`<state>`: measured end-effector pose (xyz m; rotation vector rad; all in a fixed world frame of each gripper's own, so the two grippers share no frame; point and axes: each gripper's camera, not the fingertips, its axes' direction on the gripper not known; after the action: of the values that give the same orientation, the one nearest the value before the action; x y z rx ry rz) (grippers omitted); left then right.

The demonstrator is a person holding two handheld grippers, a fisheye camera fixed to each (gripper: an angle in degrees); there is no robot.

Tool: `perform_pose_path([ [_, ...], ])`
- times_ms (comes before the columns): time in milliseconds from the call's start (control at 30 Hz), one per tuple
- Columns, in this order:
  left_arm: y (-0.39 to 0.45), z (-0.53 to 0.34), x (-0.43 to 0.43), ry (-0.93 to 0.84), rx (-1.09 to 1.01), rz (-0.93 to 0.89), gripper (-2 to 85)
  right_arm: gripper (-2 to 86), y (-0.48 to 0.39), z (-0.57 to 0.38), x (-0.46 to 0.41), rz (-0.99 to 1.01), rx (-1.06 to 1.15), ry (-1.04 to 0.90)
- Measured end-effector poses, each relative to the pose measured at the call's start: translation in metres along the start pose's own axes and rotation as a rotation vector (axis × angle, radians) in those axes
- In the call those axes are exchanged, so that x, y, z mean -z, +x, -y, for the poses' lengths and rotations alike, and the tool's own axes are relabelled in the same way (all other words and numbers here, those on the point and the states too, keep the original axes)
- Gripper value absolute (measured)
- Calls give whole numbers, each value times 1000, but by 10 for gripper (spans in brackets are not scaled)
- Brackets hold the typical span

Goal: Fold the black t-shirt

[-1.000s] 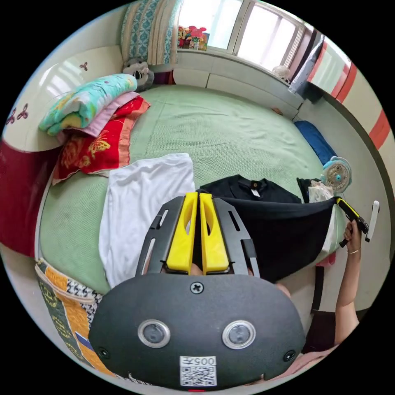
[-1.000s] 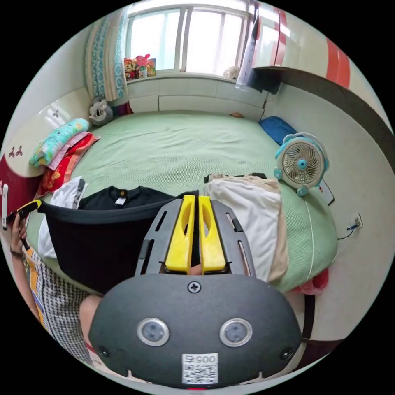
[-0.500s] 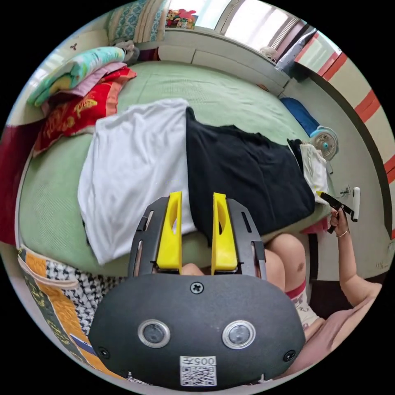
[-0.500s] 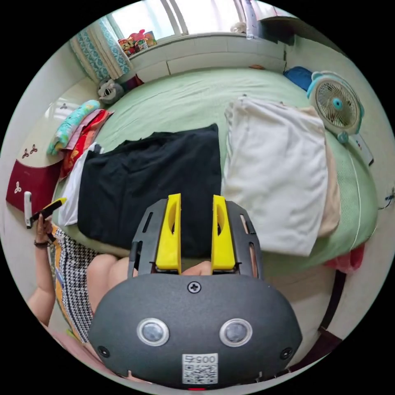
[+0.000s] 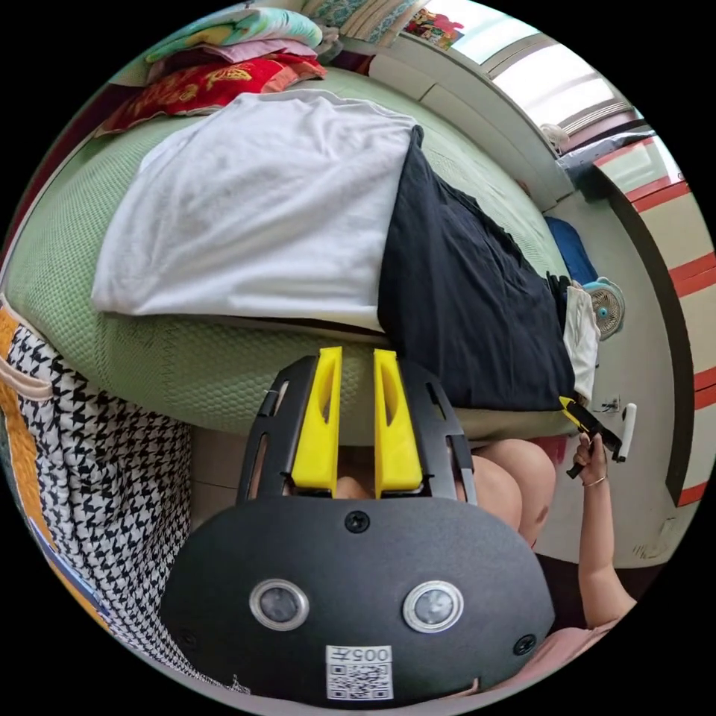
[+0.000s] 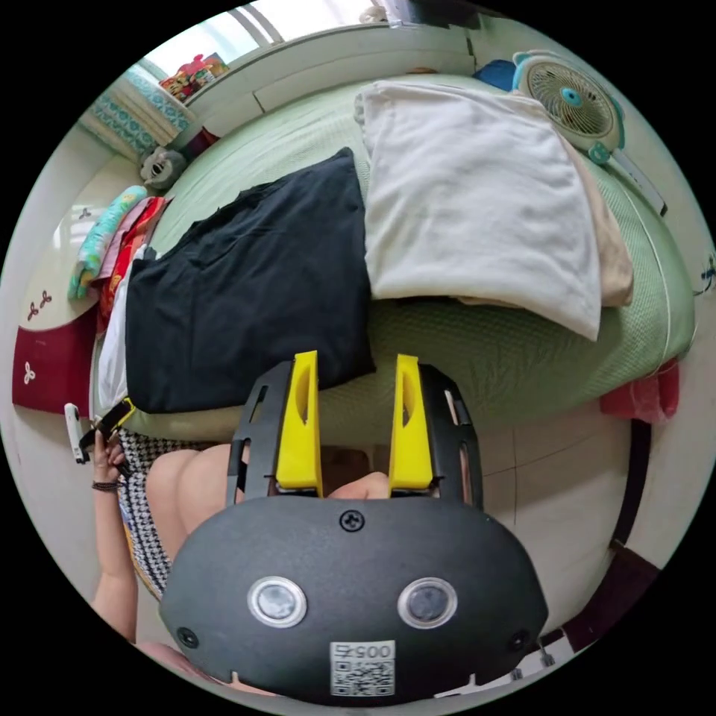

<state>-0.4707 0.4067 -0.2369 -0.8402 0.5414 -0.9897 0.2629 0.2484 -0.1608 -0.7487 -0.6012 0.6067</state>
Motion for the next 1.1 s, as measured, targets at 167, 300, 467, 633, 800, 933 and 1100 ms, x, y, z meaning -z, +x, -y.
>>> perform_pose_path([
  [167, 5, -6, -7, 22, -53, 14, 80, 123, -14, -3, 0, -39, 70, 36],
  [300, 8, -8, -23, -17, -113, 64, 85, 123, -7, -1, -12, -34, 42, 18],
  [467, 20, -13, -43, -15, -202, 70, 100, 118, -2, -5, -22, -6, 58, 44],
  [633, 45, -17, -70, 17, -329, 39, 122, 110, 1, -8, -31, -14, 62, 63],
  [800, 65, -21, -103, -21, -341, 58, 111, 96, -7, -14, -41, -25, 120, 61],
  [933, 83, -33, -124, -48, -366, 131, 73, 73, -9, -19, -48, -77, 129, 53],
  [1100, 103, -47, -118, -36, -433, 146, 34, 15, 1, -27, -43, -52, 121, 76],
])
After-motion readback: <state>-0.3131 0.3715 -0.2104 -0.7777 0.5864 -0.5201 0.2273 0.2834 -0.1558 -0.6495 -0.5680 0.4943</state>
